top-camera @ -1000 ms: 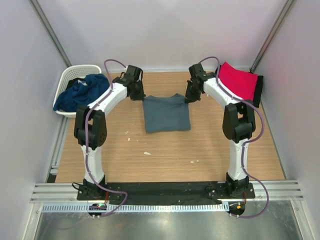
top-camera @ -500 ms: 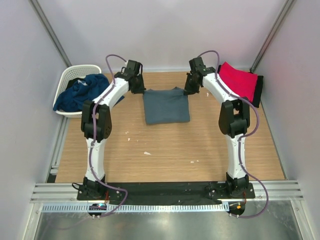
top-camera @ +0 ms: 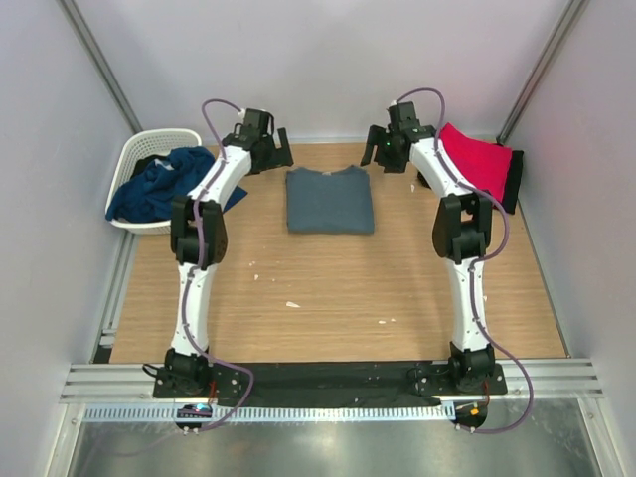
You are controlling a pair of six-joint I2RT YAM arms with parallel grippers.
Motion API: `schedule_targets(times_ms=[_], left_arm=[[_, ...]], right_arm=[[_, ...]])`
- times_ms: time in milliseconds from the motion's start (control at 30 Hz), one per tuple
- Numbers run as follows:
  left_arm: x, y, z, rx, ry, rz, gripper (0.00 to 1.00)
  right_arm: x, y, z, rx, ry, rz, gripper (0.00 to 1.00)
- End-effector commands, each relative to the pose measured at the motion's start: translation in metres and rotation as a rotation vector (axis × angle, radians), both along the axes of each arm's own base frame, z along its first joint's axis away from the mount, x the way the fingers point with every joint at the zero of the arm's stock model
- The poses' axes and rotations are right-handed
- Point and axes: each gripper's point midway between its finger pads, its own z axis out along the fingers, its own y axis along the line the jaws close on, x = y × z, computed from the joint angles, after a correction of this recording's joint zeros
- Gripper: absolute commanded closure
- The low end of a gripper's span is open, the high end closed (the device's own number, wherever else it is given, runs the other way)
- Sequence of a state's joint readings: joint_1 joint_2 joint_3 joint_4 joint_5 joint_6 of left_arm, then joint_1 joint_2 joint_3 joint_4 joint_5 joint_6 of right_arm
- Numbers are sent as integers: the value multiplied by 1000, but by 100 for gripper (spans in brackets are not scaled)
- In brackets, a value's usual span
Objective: Fold and stack the t-shirts
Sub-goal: Fold the tshirt, then neatly place the folded tshirt to the corner
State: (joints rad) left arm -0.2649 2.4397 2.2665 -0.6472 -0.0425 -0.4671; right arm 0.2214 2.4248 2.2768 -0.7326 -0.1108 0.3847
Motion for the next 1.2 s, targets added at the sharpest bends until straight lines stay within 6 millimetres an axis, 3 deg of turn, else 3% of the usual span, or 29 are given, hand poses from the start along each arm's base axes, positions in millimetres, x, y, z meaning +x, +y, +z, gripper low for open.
schedule_targets(times_ms=[0, 33, 67, 100, 133, 167, 200, 233, 267, 300, 333, 400, 433, 600, 700, 867, 933, 1167], left_arm=[[-13, -2, 109, -82, -193, -22, 0], [-32, 0, 82, -74, -128, -24, 0], [-43, -3, 102, -112, -155, -37, 0], [-52, -9, 100, -140, -148, -60, 0], [-67, -10, 77, -156, -85, -59, 0], [-78, -10, 67, -171, -49, -62, 0], [-87, -18, 75, -217, -57, -92, 0], [-94, -20, 69, -236, -43, -96, 0], [-110, -20, 46, -242, 11, -95, 0], [-113, -24, 53, -273, -16, -98, 0], [-120, -25, 49, -282, -3, -99, 0], [-135, -23, 34, -282, 30, -93, 1], [-139, -21, 41, -284, 16, -93, 0], [-165, -10, 38, -277, 22, -67, 0], [-174, -13, 46, -307, 3, -75, 0], [-195, -9, 39, -326, 32, -69, 0], [-200, -9, 45, -333, 27, -75, 0], [-211, -6, 60, -332, 22, -76, 0]], right_arm=[[-4, 17, 113, 85, -245, 89, 23], [-17, 17, 88, 83, -187, 98, 23], [-24, 21, 107, 94, -236, 117, 23], [-32, 22, 101, 92, -229, 129, 23], [-44, 22, 75, 78, -184, 134, 23], [-53, 23, 79, 69, -191, 139, 23], [-59, 20, 68, 44, -172, 127, 23], [-71, 17, 48, 28, -127, 126, 22], [-75, 16, 42, 27, -115, 121, 21], [-80, 17, 38, 29, -104, 121, 21], [-89, 13, 22, 16, -67, 107, 21], [-93, 10, 14, 11, -63, 91, 21], [-99, 7, 5, 5, -47, 86, 21], [-96, 3, -9, -11, -72, 75, 20], [-91, 8, -21, 9, -62, 74, 20], [-79, 15, -40, 43, -58, 52, 23], [-76, 18, -54, 44, -37, 51, 24], [-57, 22, -71, 45, -29, 40, 35]])
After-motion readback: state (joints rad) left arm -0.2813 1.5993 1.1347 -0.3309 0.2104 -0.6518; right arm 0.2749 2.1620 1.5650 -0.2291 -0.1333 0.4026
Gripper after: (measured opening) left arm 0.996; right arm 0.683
